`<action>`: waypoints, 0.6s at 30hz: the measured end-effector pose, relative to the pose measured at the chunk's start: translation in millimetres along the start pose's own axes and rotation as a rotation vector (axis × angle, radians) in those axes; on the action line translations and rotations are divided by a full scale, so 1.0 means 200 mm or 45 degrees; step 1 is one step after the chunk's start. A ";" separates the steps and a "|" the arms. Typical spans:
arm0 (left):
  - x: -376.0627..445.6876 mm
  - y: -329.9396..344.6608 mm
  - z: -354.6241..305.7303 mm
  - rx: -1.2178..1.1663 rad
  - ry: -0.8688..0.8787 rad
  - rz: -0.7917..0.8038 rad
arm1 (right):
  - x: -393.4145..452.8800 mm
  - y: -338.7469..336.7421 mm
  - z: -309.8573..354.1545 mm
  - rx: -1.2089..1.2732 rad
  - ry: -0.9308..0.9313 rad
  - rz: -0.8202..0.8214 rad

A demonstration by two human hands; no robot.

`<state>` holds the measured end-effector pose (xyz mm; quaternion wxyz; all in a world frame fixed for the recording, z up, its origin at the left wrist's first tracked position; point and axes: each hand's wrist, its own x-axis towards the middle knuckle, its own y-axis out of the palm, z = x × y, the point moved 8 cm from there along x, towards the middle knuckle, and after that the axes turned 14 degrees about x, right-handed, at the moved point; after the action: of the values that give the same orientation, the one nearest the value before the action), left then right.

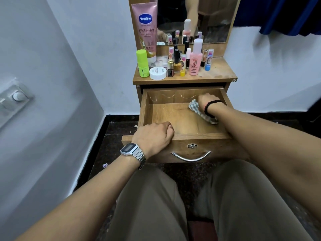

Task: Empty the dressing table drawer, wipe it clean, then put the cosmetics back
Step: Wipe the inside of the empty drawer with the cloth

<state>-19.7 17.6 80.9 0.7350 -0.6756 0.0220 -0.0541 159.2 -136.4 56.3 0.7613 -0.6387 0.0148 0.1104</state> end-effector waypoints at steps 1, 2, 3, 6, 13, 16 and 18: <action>0.00 0.00 0.00 0.004 -0.001 0.002 | 0.00 -0.01 -0.02 -0.033 0.014 -0.011; 0.00 0.01 0.00 0.007 0.001 0.003 | -0.01 -0.02 -0.03 -0.063 0.021 -0.013; 0.00 0.01 0.00 0.006 0.004 0.004 | -0.02 -0.02 -0.03 -0.096 0.022 -0.015; 0.00 0.02 0.01 -0.008 0.007 0.022 | -0.09 -0.02 0.00 -0.147 -0.017 0.033; 0.00 0.01 0.00 -0.034 0.026 0.061 | -0.30 0.10 0.04 -0.195 -0.155 0.373; 0.00 0.01 0.00 -0.028 0.026 0.065 | -0.40 0.15 0.04 -0.126 -0.145 0.635; -0.01 0.00 -0.01 -0.030 0.031 0.060 | -0.46 0.14 0.06 -0.075 -0.172 0.734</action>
<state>-21.4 16.8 79.8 0.7277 -0.6828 0.0473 -0.0448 62.4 -134.9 45.9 0.6789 -0.6212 0.1415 0.3649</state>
